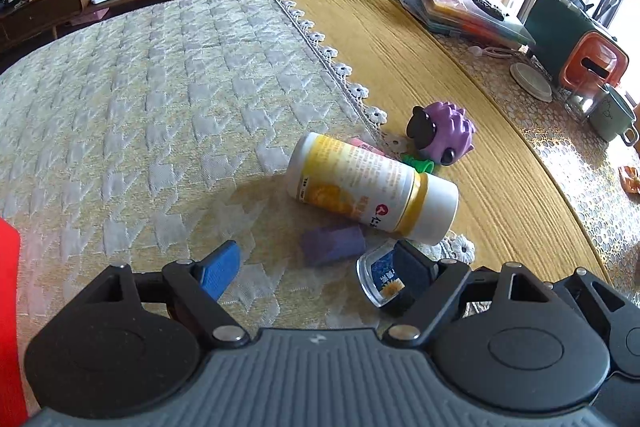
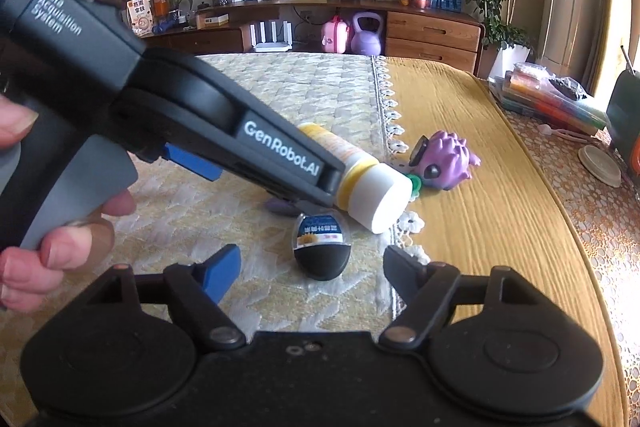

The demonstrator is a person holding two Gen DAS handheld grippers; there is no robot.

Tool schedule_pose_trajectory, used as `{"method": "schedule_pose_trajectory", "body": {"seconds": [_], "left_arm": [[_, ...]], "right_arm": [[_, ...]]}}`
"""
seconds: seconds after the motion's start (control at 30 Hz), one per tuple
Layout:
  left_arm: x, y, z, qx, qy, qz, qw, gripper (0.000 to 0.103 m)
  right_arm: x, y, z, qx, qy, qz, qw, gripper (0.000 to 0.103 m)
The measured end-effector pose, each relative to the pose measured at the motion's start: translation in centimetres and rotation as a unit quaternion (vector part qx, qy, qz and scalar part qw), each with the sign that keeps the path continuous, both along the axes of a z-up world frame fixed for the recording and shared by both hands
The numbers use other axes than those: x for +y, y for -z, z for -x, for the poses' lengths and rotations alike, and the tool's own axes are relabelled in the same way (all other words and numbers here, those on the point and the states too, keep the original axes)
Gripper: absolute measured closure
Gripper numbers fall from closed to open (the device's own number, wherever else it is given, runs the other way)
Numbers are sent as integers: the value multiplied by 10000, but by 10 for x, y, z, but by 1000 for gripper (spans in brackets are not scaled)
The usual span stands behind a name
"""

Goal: Organize rigid objects
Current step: 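Move the left tool to the purple eraser while the right tool approaches the black bottle, then close the left tool on the purple eraser while the right tool grasps the black bottle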

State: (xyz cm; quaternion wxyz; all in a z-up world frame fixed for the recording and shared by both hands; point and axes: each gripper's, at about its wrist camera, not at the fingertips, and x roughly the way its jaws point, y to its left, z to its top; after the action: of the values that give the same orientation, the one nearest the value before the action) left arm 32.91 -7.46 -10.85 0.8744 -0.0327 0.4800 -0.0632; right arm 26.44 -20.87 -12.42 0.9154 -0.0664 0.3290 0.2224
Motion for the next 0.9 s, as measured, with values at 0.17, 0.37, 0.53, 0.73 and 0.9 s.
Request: {"method": "schedule_pose_trajectory", "body": {"seconds": [0.17, 0.37, 0.53, 0.73, 0.9], "left_arm": [[0, 8, -11, 165, -223, 137, 9995, 20], [2, 15, -17, 200, -392, 256, 9987, 23], [2, 15, -18, 133, -481, 245, 9985, 41], [-2, 17, -16, 16, -483, 59, 9988, 52], [-1, 17, -16, -57, -411, -14, 9991, 68]], "right_arm": [[5, 6, -7, -11, 2, 61, 10000, 32], [10, 12, -16, -22, 30, 151, 9999, 40], [12, 16, -22, 62, 64, 155, 9998, 48], [16, 19, -23, 28, 134, 163, 9998, 52], [17, 18, -21, -4, 155, 180, 9997, 65]]}}
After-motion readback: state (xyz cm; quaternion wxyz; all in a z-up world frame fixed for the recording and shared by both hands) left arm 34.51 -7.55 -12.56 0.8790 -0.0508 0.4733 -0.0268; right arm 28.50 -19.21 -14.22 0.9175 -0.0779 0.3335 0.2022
